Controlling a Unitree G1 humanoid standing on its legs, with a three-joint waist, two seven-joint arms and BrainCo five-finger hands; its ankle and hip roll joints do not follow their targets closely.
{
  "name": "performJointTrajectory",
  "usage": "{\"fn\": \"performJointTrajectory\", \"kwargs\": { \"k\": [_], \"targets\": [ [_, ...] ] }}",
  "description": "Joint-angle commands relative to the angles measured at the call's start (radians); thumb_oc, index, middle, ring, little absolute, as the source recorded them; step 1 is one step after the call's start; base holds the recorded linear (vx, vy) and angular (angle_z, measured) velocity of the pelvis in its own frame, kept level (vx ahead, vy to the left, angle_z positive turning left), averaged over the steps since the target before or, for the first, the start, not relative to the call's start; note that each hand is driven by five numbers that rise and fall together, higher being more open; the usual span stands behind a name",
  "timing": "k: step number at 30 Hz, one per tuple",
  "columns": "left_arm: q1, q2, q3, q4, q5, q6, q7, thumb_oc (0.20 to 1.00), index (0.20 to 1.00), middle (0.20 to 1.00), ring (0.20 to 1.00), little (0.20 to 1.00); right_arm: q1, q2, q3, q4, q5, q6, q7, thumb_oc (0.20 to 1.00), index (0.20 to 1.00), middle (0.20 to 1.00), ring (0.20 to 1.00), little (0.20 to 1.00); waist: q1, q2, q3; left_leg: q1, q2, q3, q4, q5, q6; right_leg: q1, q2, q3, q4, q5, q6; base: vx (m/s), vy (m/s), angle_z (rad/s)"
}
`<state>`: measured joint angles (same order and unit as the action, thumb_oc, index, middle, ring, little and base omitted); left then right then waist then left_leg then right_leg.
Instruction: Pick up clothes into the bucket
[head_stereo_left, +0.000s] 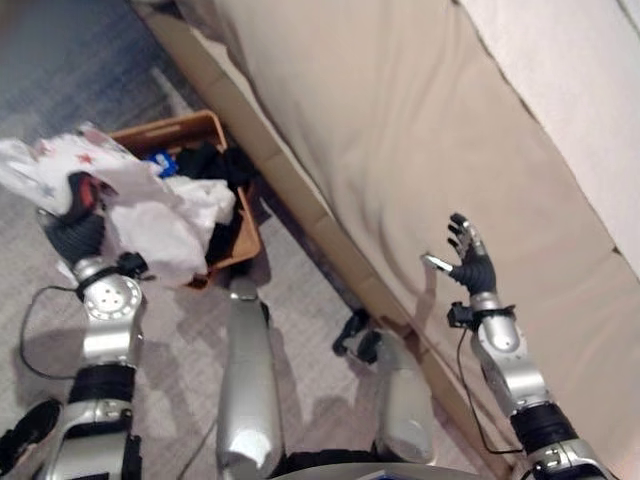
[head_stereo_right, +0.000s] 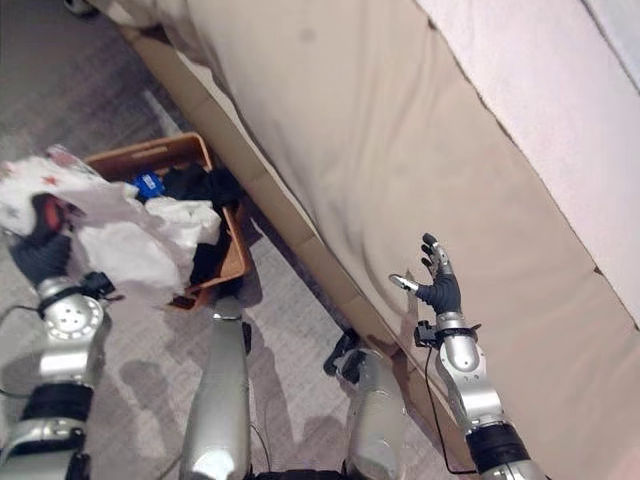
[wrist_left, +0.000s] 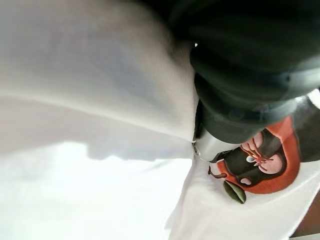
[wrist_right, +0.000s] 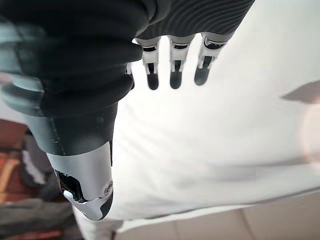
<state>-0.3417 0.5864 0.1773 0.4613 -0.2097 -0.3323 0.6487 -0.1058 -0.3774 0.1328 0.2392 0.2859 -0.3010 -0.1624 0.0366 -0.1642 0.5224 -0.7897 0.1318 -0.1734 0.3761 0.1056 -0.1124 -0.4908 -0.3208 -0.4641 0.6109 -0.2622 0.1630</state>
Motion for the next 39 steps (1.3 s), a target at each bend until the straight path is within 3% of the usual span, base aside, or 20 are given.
{"fn": "performJointTrajectory", "kwargs": {
  "k": [1, 7, 12, 22, 24, 27, 34, 39],
  "targets": [
    [-0.093, 0.11, 0.041, 0.008, 0.016, -0.034, 0.093, 0.2, 0.2, 0.2, 0.2, 0.2, 0.015, 0.001, -0.021, -0.095, 0.079, -0.095, -0.028, 1.0, 1.0, 1.0, 1.0, 1.0, -0.017, -0.08, -0.002, -0.062, 0.001, -0.019, 0.147, -0.169, 0.023, -0.051, -0.019, 0.036, -0.127, 0.189, 0.036, -0.01, 0.035, -0.04],
    [-0.154, 0.215, 0.04, 0.095, 0.009, -0.023, 0.134, 0.2, 0.2, 0.2, 0.2, 0.2, 0.007, -0.015, -0.013, -0.143, 0.116, -0.125, -0.027, 1.0, 1.0, 1.0, 1.0, 1.0, -0.045, -0.115, -0.002, -0.144, 0.002, -0.022, 0.187, -0.185, 0.035, -0.131, -0.016, 0.037, -0.115, 0.208, 0.049, -0.02, 0.04, -0.01],
    [-0.228, 0.284, -0.028, 0.151, 0.009, -0.002, 0.087, 0.2, 0.2, 0.2, 0.2, 0.2, -0.001, -0.033, -0.008, -0.167, 0.132, -0.133, -0.016, 1.0, 1.0, 1.0, 1.0, 1.0, -0.067, -0.126, -0.002, -0.195, -0.007, -0.036, 0.207, -0.19, 0.041, -0.174, -0.021, 0.029, -0.106, 0.211, 0.051, 0.0, 0.006, 0.0],
    [-0.291, 0.309, -0.174, 0.177, 0.147, 0.061, -0.027, 0.2, 0.2, 0.2, 0.2, 0.2, -0.015, -0.064, -0.029, -0.185, 0.109, -0.131, 0.003, 1.0, 1.0, 1.0, 1.0, 1.0, -0.094, -0.118, -0.002, -0.246, -0.022, -0.041, 0.247, -0.201, 0.054, -0.233, -0.025, 0.044, -0.077, 0.201, 0.044, -0.01, 0.048, 0.0],
    [-0.336, 0.304, -0.222, 0.275, 0.151, 0.109, -0.066, 0.2, 0.2, 0.2, 0.2, 0.2, -0.019, -0.063, -0.029, -0.177, 0.112, -0.127, 0.009, 1.0, 1.0, 1.0, 1.0, 1.0, -0.111, -0.118, -0.002, -0.255, -0.021, -0.04, 0.266, -0.208, 0.058, -0.241, -0.024, 0.055, -0.067, 0.201, 0.044, -0.01, 0.053, 0.0],
    [-0.361, 0.307, -0.254, 0.307, 0.16, 0.121, -0.088, 0.2, 0.2, 0.2, 0.2, 0.2, -0.028, -0.066, -0.029, -0.174, 0.123, -0.127, 0.014, 1.0, 1.0, 1.0, 1.0, 1.0, -0.115, -0.117, -0.002, -0.259, -0.016, -0.036, 0.28, -0.213, 0.06, -0.245, -0.024, 0.059, -0.064, 0.203, 0.046, 0.0, 0.023, -0.05],
    [-0.363, 0.298, -0.267, 0.381, 0.152, 0.168, -0.149, 0.2, 0.2, 0.2, 0.2, 0.2, -0.034, -0.07, -0.041, -0.183, 0.134, -0.12, 0.025, 1.0, 1.0, 1.0, 1.0, 1.0, -0.114, -0.112, -0.002, -0.258, -0.017, -0.037, 0.296, -0.22, 0.065, -0.248, -0.021, 0.068, -0.054, 0.199, 0.045, 0.01, 0.005, -0.05],
    [-0.368, 0.303, -0.267, 0.381, 0.14, 0.164, -0.167, 0.2, 0.2, 0.2, 0.2, 0.2, -0.031, -0.073, -0.051, -0.188, 0.136, -0.118, 0.03, 1.0, 1.0, 1.0, 1.0, 1.0, -0.112, -0.113, -0.002, -0.252, -0.016, -0.038, 0.289, -0.218, 0.064, -0.24, -0.02, 0.064, -0.057, 0.198, 0.045, 0.0, 0.0, 0.0]
  ]
}}
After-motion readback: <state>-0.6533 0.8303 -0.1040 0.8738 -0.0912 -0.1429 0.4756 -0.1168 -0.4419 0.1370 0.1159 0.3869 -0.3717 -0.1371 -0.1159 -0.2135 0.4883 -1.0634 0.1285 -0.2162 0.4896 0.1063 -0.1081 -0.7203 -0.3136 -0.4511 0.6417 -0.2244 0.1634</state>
